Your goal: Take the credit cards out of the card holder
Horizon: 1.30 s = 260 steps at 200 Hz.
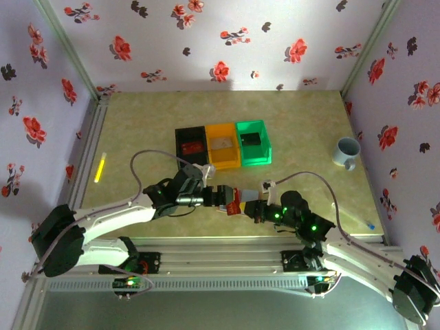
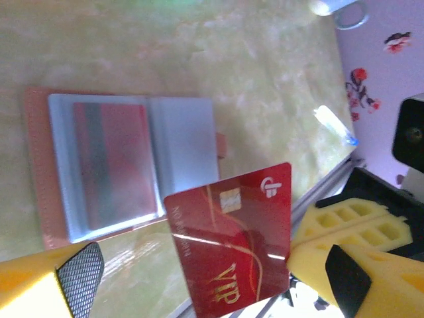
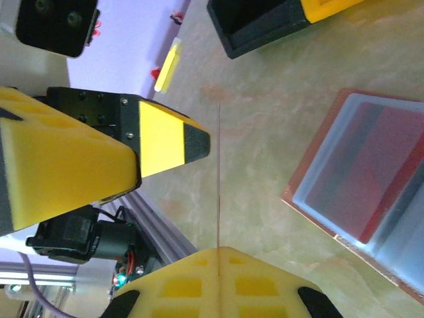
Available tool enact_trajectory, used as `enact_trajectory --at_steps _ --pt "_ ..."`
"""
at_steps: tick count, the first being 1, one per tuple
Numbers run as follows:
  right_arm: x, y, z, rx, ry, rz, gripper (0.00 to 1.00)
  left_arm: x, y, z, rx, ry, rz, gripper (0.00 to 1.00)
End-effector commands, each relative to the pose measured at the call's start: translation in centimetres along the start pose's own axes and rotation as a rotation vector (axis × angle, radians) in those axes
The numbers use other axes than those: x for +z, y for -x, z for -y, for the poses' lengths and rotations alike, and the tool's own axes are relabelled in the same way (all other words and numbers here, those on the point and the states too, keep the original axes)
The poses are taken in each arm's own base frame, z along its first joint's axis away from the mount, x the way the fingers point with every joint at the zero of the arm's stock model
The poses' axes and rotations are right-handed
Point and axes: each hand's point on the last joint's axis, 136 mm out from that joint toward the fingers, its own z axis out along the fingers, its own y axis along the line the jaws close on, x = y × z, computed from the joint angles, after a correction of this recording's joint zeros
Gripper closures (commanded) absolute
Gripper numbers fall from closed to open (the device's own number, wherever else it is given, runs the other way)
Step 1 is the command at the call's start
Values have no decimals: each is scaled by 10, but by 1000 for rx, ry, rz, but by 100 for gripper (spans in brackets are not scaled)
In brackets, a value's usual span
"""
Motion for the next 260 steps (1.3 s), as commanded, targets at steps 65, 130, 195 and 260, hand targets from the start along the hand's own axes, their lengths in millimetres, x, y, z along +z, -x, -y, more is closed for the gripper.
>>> enact_trajectory --at_steps 65,130,195,260 --pt "-2 3 -20 -21 93 -3 100 4 0 16 -18 -131 10 24" --pt "0 -1 -11 -26 58 -14 100 1 3 23 -11 -157 23 36" --pt "1 -2 -4 -30 22 -21 100 -2 4 25 -11 -174 36 46" --pt "2 -3 1 -25 3 -20 100 -4 5 25 -14 -181 44 55"
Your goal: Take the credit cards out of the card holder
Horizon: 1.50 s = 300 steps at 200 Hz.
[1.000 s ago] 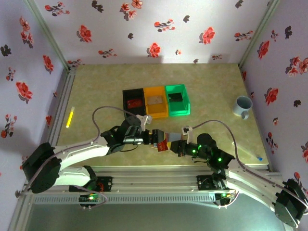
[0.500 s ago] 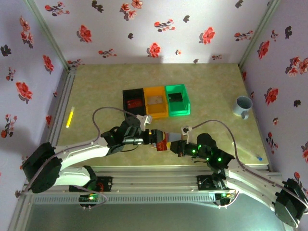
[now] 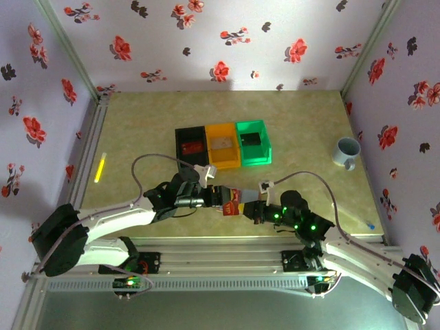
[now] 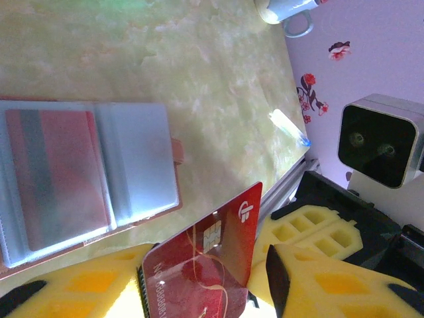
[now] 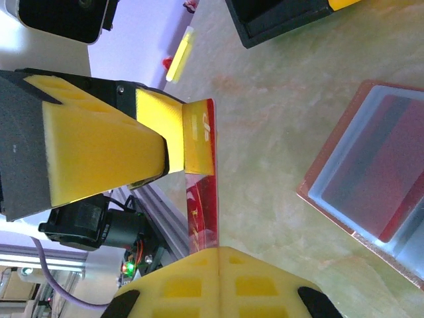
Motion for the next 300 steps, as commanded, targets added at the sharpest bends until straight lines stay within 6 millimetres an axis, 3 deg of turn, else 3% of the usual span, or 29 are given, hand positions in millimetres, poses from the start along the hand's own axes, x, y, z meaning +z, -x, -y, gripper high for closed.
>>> enact_trajectory --at_steps 1,300 --pt "0 2 4 -16 -21 9 100 -6 6 11 5 -51 26 55" --pt "2 11 -2 -28 -31 12 100 -10 5 5 -10 -60 42 89"
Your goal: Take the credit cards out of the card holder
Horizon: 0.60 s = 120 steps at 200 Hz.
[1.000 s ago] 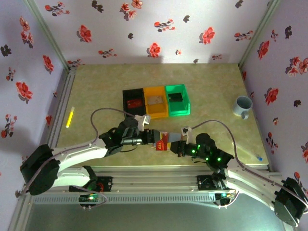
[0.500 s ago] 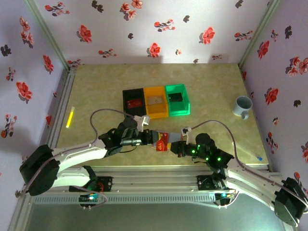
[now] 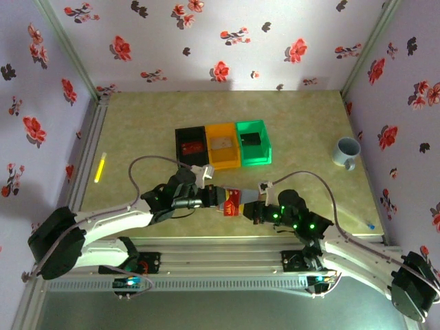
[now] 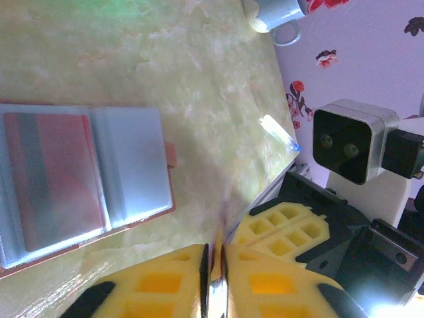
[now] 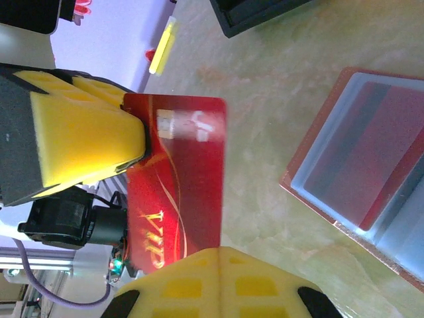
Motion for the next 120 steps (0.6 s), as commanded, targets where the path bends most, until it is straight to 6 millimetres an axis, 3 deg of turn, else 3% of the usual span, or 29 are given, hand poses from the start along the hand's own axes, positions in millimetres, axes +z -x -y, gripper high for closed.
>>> enact_trajectory --at_steps 1,16,69,78,120 --pt "-2 15 -11 -37 16 41 100 -4 3 5 -1 -30 14 90" --pt "-1 16 -10 -36 9 43 100 -4 2 3 -3 -27 12 100" --pt "-6 21 -5 -25 -30 80 100 -6 5 -2 -27 -19 38 100" --pt "-9 23 -2 -18 -43 105 90 -7 7 -4 -38 -16 55 100" --pt "-19 32 -5 52 36 223 65 -14 17 -15 -114 -13 165 100"
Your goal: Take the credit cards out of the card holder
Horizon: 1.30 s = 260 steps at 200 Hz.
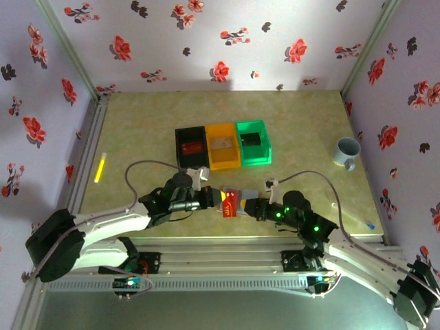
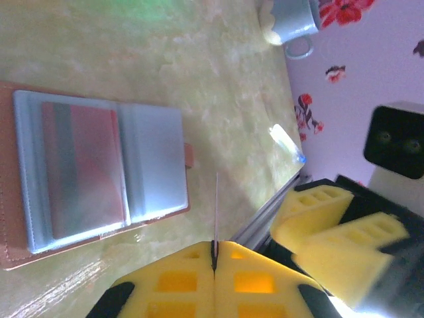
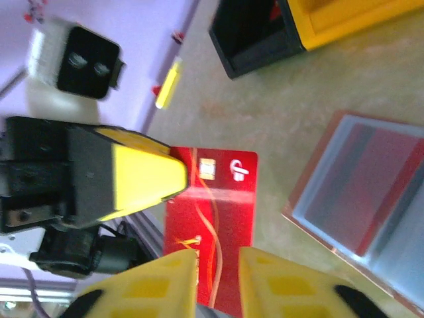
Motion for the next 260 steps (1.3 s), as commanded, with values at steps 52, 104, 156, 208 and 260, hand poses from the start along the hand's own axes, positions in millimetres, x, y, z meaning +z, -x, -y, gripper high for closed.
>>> enact_trajectory --at_steps 52,104,156,208,260 --pt "-9 22 -11 153 144 241 51 -17 33 1 -143 -114 283 100" --pt "-11 28 0 301 90 353 52 -18 35 14 -151 -170 374 100" --pt "-10 23 4 351 63 369 55 -16 33 21 -161 -190 408 100" --pt "-3 16 1 350 60 355 58 -15 32 26 -177 -205 430 100" --pt "4 16 -8 324 68 340 61 -12 30 32 -188 -230 430 100"
